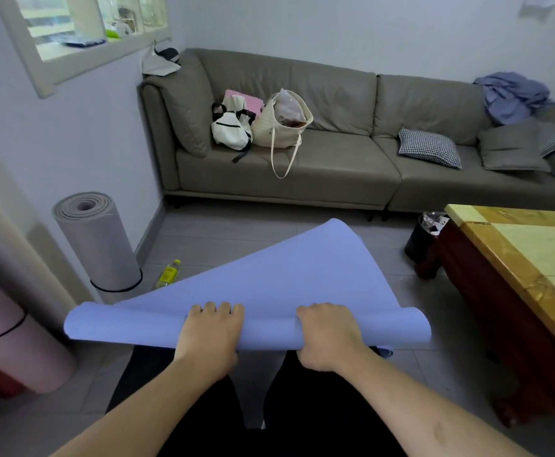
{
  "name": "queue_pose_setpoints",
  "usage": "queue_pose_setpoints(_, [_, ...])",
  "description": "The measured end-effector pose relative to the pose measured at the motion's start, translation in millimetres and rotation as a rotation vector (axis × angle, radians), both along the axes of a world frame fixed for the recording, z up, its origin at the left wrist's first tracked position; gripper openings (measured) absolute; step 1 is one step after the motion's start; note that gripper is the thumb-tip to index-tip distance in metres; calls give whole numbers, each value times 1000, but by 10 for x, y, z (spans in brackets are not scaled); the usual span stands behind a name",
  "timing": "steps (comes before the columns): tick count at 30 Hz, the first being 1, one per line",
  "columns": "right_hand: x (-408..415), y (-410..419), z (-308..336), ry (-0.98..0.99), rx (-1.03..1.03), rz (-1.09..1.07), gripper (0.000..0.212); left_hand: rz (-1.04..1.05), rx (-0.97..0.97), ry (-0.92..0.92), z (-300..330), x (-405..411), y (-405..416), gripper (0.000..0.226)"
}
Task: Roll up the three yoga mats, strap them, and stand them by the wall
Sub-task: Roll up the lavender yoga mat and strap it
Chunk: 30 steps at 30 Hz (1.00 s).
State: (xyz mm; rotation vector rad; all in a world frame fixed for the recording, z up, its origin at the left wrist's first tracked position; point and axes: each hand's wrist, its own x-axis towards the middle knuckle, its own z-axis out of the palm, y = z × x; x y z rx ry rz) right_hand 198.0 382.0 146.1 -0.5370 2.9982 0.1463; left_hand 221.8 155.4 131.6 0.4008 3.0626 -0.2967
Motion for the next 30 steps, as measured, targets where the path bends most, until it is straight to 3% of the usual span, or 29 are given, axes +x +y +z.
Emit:
queue_pose_setpoints(3, [114, 57, -165, 113, 46, 71, 50, 14, 18, -82, 99, -103, 0, 26])
queue_pose_setpoints(7, [137, 80, -259, 166, 56, 84, 53, 4, 92, -223, 221, -224, -47, 23])
queue_pose_setpoints(13, [-25, -25, -13, 19, 87, 43, 28, 0, 56, 15, -31, -44, -32, 43])
queue_pose_setpoints(17, [-85, -31, 53, -93, 62, 30, 26, -6, 53, 63, -183, 36, -63, 60])
queue_pose_setpoints(22, [-128, -30, 41, -24, 25, 53, 35, 84, 22, -50, 70, -139, 5, 26])
queue_pose_setpoints(27, [25, 32, -177, 133, 45, 151, 52, 119, 118, -305, 265, -352, -93, 30])
queue_pose_setpoints(30, [18, -12, -166, 110, 74, 104, 49, 102, 93, -266, 181, -296, -81, 29])
